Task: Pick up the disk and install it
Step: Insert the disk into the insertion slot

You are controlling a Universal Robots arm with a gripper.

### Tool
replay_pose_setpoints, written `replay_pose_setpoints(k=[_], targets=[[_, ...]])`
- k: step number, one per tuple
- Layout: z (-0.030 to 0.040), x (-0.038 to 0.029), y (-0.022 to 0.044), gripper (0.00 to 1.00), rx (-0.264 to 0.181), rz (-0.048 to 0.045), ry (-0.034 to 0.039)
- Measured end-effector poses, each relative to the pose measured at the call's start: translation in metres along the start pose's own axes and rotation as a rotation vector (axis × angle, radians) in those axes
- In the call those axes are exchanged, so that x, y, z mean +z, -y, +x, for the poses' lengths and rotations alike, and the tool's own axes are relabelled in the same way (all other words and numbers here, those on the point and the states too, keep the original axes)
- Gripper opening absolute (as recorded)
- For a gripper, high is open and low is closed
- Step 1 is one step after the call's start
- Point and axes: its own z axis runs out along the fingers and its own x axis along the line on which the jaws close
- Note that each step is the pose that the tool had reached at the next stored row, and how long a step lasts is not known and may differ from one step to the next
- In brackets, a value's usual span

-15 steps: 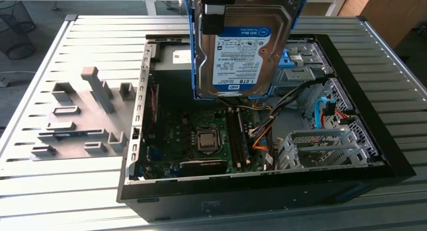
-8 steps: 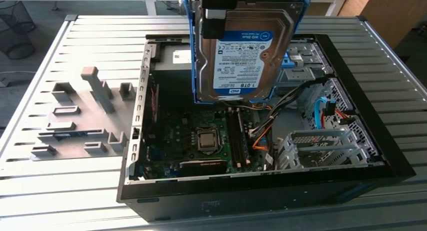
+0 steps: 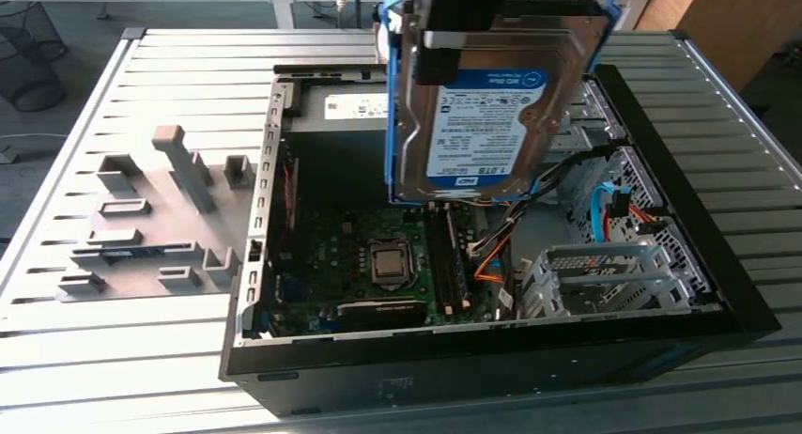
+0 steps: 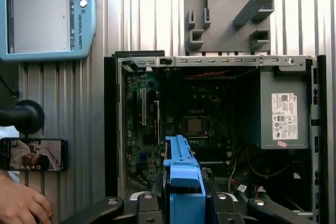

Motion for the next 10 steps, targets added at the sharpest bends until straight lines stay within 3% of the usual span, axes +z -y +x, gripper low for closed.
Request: replay_pose_setpoints(k=[4, 10], targets=[[0.0017, 0.0009, 0.013, 0.37, 0.0, -0.0001, -0.0003], [0.0076, 0.0022, 0.0143, 0.37, 0.0, 0.0, 0.0]])
